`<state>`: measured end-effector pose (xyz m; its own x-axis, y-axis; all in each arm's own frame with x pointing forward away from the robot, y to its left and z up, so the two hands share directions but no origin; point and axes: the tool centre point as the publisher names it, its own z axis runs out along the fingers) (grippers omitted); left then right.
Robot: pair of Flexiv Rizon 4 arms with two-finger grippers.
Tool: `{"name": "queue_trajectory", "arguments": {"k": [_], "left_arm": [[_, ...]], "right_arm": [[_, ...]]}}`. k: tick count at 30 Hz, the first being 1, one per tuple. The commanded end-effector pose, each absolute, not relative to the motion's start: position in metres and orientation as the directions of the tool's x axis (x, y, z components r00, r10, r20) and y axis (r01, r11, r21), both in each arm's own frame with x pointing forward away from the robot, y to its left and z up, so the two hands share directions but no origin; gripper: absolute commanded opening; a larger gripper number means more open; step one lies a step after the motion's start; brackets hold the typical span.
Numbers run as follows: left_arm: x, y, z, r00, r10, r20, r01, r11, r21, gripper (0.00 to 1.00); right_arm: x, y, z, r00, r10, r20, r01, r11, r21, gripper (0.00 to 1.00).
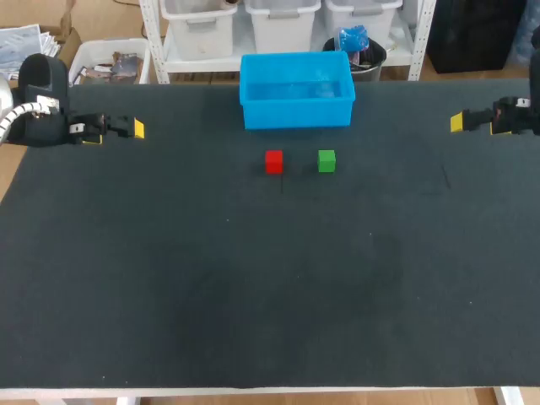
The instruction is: Use the left arm to pick the red cube and place it into the blue plastic box first, then use the right arm to grasp the green cube and put it into the same blue plastic box after the first action is fully finished.
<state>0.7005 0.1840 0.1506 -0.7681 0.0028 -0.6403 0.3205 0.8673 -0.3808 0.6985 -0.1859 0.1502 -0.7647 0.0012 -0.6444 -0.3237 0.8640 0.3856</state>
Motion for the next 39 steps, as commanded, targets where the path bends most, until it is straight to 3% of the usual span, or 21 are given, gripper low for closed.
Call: {"name": "queue_trajectory", "arguments": {"k": [1,5,15,21,25,39], "left_arm": [[0.701,0.184,0.150,-0.768,0.002,-0.641,0.321,0.867,-0.382,1.00],[0.701,0.184,0.150,-0.768,0.002,-0.641,0.321,0.867,-0.382,1.00],[0.722,0.121,0.155,-0.787,0.216,-0.578,0.350,0.927,-0.131,1.00],[0.734,0.098,0.152,-0.821,0.212,-0.531,0.309,0.946,-0.101,1.00],[0.738,0.094,0.157,-0.823,0.119,-0.556,0.301,0.921,-0.248,1.00],[0.738,0.094,0.157,-0.823,0.119,-0.556,0.301,0.921,-0.248,1.00]], "right_arm": [[0.699,-0.185,0.150,-0.765,0.001,-0.644,-0.322,0.866,0.384,1.00],[0.699,-0.185,0.150,-0.765,0.001,-0.644,-0.322,0.866,0.384,1.00],[0.699,-0.185,0.150,-0.765,0.001,-0.644,-0.322,0.866,0.384,1.00],[0.699,-0.185,0.150,-0.765,0.001,-0.644,-0.322,0.866,0.384,1.00],[0.699,-0.185,0.150,-0.765,0.001,-0.644,-0.322,0.866,0.384,1.00],[0.699,-0.185,0.150,-0.765,0.001,-0.644,-0.322,0.866,0.384,1.00]]}}
